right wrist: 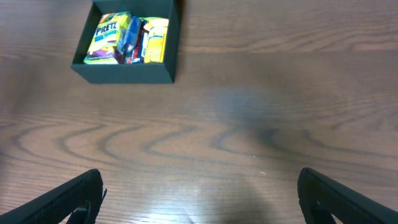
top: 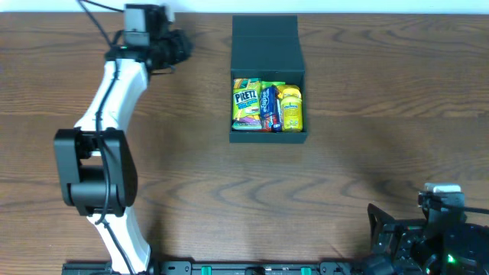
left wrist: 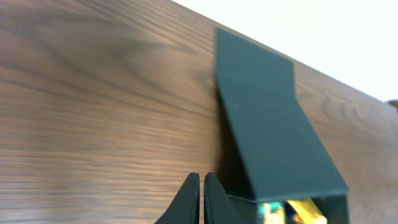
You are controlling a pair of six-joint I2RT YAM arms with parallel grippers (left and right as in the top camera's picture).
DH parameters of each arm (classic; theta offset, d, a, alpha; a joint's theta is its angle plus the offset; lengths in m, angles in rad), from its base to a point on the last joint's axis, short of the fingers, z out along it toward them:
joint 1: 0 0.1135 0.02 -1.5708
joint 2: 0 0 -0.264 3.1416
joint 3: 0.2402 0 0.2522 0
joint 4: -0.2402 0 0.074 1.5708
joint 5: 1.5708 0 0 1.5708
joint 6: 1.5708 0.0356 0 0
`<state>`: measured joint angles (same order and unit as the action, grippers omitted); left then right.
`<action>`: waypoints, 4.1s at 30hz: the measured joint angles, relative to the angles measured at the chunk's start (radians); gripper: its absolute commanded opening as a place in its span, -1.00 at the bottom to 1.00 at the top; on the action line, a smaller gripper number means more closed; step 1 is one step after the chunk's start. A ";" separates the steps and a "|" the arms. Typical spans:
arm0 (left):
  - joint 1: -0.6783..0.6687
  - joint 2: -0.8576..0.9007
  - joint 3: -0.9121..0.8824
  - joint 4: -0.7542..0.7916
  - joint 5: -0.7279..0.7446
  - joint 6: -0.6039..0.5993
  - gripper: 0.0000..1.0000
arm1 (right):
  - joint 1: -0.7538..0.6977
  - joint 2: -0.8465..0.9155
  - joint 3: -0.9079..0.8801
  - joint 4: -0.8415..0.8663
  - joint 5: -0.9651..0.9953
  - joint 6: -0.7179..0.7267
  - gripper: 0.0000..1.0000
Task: Pack container
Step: 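Release the tin in the box and move the left gripper to the lid, then bring the right gripper up to the lid beside the left gripper, then push the upright lid forward with both grippers to close the box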
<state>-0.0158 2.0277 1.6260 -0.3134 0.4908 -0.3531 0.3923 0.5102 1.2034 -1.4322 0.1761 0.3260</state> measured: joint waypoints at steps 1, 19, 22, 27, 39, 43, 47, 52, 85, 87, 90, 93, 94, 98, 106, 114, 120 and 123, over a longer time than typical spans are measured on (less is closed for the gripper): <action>0.020 0.000 0.000 0.000 0.000 0.004 -0.88 | 0.000 0.000 0.000 0.000 0.000 0.000 0.98; 0.092 0.000 0.000 0.051 0.018 0.148 -0.88 | 0.000 0.000 0.000 0.000 0.000 0.000 0.98; 0.092 0.000 0.000 0.053 0.022 0.148 -0.88 | 0.000 0.000 0.000 0.000 0.001 -0.001 0.99; 0.092 0.000 0.000 0.053 0.026 0.148 -0.88 | 0.000 0.000 0.000 -0.003 0.032 -0.025 0.98; 0.023 0.000 0.000 0.057 0.027 0.148 -0.88 | 0.000 0.017 -0.016 0.459 -0.034 0.009 0.99; -0.007 0.000 0.000 0.077 0.039 0.147 -0.88 | 0.000 0.135 -0.023 0.544 -0.013 -0.007 0.98; -0.035 0.000 0.000 0.100 0.061 0.144 -0.90 | -0.014 0.358 -0.026 0.644 -0.014 -0.027 0.96; -0.069 0.000 0.000 0.111 0.079 0.137 -0.88 | -0.090 0.624 -0.036 0.805 -0.093 -0.040 0.29; -0.109 0.504 0.535 -0.116 0.160 -0.104 -0.89 | -0.376 1.669 0.479 1.074 -0.624 0.154 -0.97; -0.108 0.520 0.536 -0.148 0.160 -0.116 -0.89 | -0.376 1.733 0.539 1.040 -0.636 0.162 -0.98; -0.109 0.535 0.536 -0.193 0.160 -0.134 -0.89 | -0.376 1.787 0.561 1.036 -0.652 0.183 -0.97; -0.109 0.551 0.536 -0.203 0.165 -0.149 -0.89 | -0.376 1.814 0.562 1.036 -0.674 0.197 -0.97; -0.109 0.557 0.536 -0.203 0.169 -0.154 -0.89 | -0.376 1.820 0.562 1.040 -0.681 0.198 -0.97; -0.109 0.587 0.536 -0.180 0.209 -0.178 -0.88 | -0.376 1.847 0.563 1.065 -0.722 0.208 -0.97; -0.116 0.600 0.536 -0.077 0.291 -0.217 -0.89 | -0.375 1.887 0.564 1.198 -0.801 0.260 -0.98; -0.122 0.600 0.536 -0.027 0.369 -0.227 -0.89 | -0.375 1.921 0.564 1.223 -0.917 0.277 -0.97; -0.116 0.602 0.541 -0.023 0.485 -0.215 -0.88 | -0.382 1.921 0.564 1.236 -1.041 0.243 -0.98; -0.105 0.604 0.570 -0.026 0.538 -0.195 -0.88 | -0.391 1.921 0.564 1.236 -1.094 0.214 -0.97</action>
<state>-0.1207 2.6316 2.1960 -0.3389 1.0290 -0.5484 0.0017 2.4310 1.7676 -0.1963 -0.9176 0.5400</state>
